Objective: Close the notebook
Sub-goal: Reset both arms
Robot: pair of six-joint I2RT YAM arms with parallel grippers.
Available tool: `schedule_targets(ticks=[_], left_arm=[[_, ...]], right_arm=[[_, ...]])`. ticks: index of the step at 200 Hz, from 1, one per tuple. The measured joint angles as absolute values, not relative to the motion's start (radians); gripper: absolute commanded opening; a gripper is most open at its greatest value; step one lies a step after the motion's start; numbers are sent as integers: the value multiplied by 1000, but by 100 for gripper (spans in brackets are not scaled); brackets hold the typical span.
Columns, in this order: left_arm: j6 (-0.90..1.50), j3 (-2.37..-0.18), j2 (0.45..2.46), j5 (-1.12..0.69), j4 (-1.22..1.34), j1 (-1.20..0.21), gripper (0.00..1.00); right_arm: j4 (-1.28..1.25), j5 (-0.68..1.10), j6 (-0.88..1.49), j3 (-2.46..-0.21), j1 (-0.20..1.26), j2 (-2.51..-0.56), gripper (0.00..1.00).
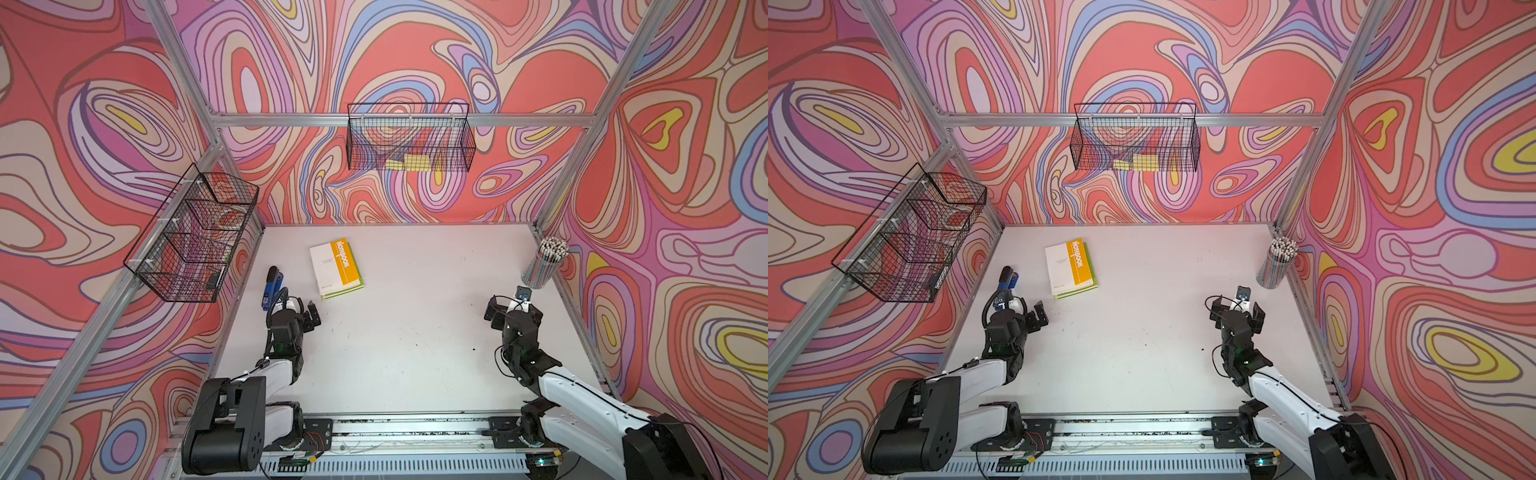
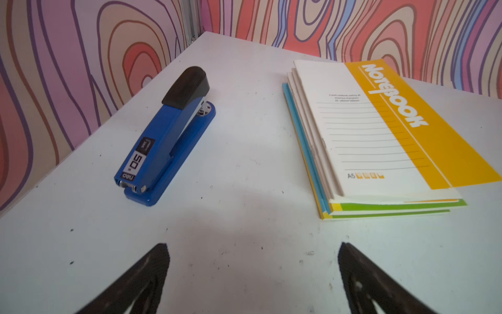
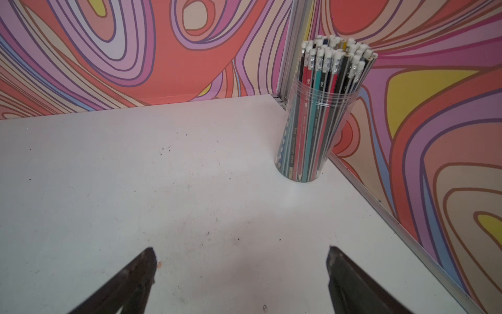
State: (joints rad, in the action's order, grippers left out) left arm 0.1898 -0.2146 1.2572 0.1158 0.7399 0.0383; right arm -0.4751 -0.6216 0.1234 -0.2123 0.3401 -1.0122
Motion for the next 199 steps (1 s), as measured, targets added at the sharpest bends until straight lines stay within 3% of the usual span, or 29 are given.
schedule_targets(ticks=[77, 122, 156, 199], left_arm=[[115, -215, 1540, 59, 1016, 38, 100], [105, -217, 1529, 52, 1075, 38, 100], [105, -217, 1531, 61, 1099, 38, 100], [106, -205, 1533, 69, 1141, 38, 100]], right_arm=[[-1007, -502, 3, -241, 318, -1486, 98], [-943, -351, 32, -368, 200, -1491, 98], [-838, -344, 124, -414, 110, -1491, 99], [-986, -302, 148, -254, 106, -1445, 99]])
